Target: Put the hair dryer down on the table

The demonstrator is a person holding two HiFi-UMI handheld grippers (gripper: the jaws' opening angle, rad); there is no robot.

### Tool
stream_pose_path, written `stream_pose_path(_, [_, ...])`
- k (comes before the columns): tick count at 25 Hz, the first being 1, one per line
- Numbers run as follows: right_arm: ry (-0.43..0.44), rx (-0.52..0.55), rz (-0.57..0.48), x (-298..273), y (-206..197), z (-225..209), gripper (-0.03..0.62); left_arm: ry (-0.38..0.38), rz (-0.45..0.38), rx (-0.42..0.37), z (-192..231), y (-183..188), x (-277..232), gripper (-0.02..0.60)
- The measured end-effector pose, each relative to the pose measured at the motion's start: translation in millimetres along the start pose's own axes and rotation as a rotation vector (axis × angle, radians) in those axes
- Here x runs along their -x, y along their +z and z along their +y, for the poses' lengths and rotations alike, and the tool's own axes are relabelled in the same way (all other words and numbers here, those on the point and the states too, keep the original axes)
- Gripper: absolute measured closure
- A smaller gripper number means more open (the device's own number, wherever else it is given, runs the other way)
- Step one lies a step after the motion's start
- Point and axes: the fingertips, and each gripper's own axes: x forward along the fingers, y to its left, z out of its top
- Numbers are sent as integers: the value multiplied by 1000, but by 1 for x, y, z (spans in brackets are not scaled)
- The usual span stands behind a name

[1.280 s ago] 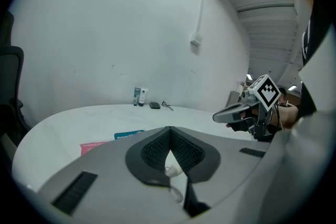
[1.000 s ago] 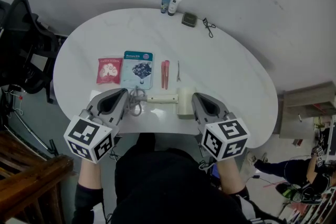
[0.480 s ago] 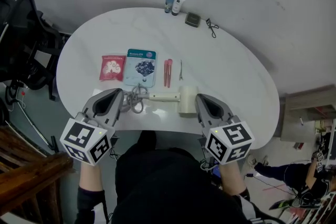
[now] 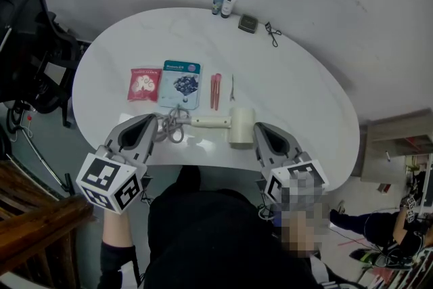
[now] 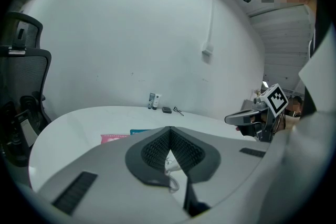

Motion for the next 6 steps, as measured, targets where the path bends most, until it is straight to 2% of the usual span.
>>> stream_pose_path(6, [-3,3,-3,2,-2,2,592,3,18,2,-1,-1,1,572])
